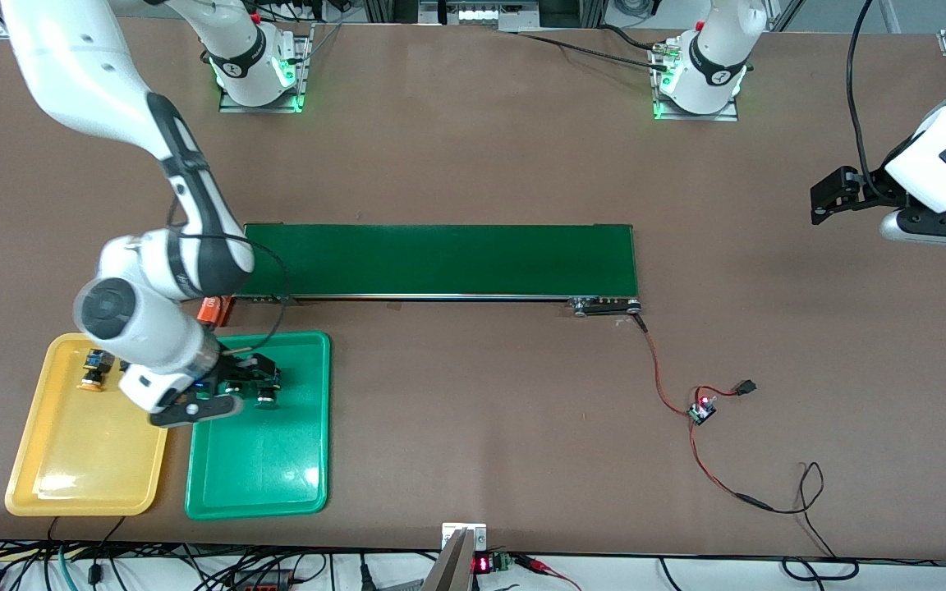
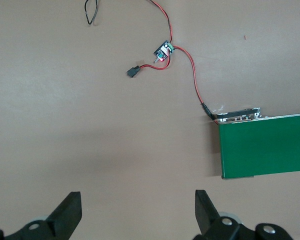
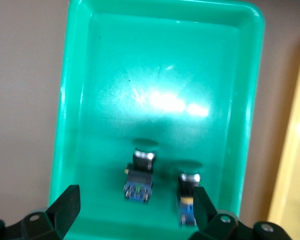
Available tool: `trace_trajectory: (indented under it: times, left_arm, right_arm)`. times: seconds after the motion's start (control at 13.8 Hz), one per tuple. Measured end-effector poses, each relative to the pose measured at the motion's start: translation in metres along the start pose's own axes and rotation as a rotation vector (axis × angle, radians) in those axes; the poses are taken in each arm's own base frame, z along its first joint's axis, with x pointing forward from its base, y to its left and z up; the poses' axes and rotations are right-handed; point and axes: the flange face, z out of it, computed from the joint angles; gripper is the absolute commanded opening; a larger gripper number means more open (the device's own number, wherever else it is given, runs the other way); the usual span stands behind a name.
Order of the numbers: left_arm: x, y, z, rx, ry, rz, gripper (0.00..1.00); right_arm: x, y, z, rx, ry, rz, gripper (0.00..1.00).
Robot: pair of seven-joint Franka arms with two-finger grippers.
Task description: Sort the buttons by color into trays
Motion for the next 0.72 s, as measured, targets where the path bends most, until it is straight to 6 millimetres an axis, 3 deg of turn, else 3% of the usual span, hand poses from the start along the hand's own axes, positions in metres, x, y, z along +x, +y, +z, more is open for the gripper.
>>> trace_trajectory:
  times: [0.36, 0.51, 0.72]
  left_arm:
    - [0.000, 0.004, 0.000, 0.000, -0.005, 0.007, 1.00]
    - [-0.001, 0.004, 0.000, 0.000, -0.005, 0.007, 1.00]
    - [-0.001, 0.004, -0.001, 0.000, -0.005, 0.007, 1.00]
  right_arm:
    - [-0.035, 0.062, -0.136, 0.014, -0.119, 0.121, 1.00]
    - [-0.053, 0.074, -0.185, -0.031, -0.133, 0.119, 1.00]
    - [-0.079, 0.085, -0.244, -0.095, -0.138, 0.123, 1.00]
